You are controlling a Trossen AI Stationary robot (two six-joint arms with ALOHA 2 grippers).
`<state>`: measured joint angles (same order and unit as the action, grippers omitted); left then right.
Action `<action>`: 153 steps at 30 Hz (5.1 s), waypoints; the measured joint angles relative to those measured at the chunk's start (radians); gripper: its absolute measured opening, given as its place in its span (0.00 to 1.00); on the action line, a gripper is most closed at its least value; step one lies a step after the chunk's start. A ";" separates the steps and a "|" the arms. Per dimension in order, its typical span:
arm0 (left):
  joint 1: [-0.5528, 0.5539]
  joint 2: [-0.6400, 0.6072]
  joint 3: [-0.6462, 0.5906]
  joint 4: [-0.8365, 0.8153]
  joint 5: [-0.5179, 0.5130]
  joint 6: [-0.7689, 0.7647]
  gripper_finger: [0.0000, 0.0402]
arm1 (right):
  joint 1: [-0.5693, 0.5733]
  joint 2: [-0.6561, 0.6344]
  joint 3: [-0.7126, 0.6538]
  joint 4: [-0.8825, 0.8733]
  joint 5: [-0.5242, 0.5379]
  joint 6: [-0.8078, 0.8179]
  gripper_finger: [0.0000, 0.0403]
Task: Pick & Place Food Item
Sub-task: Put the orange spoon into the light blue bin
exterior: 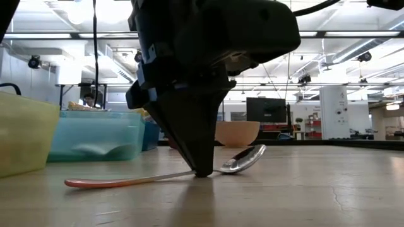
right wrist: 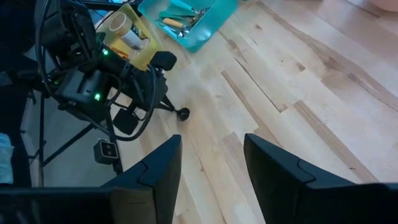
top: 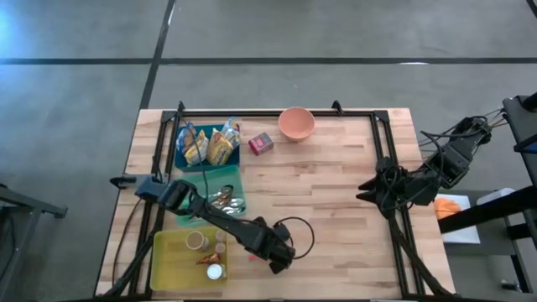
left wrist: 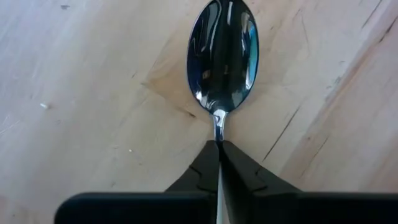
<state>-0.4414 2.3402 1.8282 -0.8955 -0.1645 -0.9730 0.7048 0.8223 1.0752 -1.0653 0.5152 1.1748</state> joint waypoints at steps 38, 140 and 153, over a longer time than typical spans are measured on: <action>0.025 -0.380 0.056 -0.334 -0.009 -0.059 0.00 | 0.000 -0.001 -0.010 0.001 0.001 -0.026 0.42; 0.359 -0.850 -1.054 0.193 0.266 0.205 0.00 | -0.001 0.097 -0.049 0.124 0.112 0.108 0.42; 0.360 -0.850 -1.054 0.193 0.305 0.159 0.05 | -0.001 0.097 -0.049 0.125 0.107 0.104 0.42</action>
<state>-0.0816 1.4899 0.7738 -0.7027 0.1407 -0.8143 0.7040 0.9195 1.0264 -0.9401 0.6226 1.2788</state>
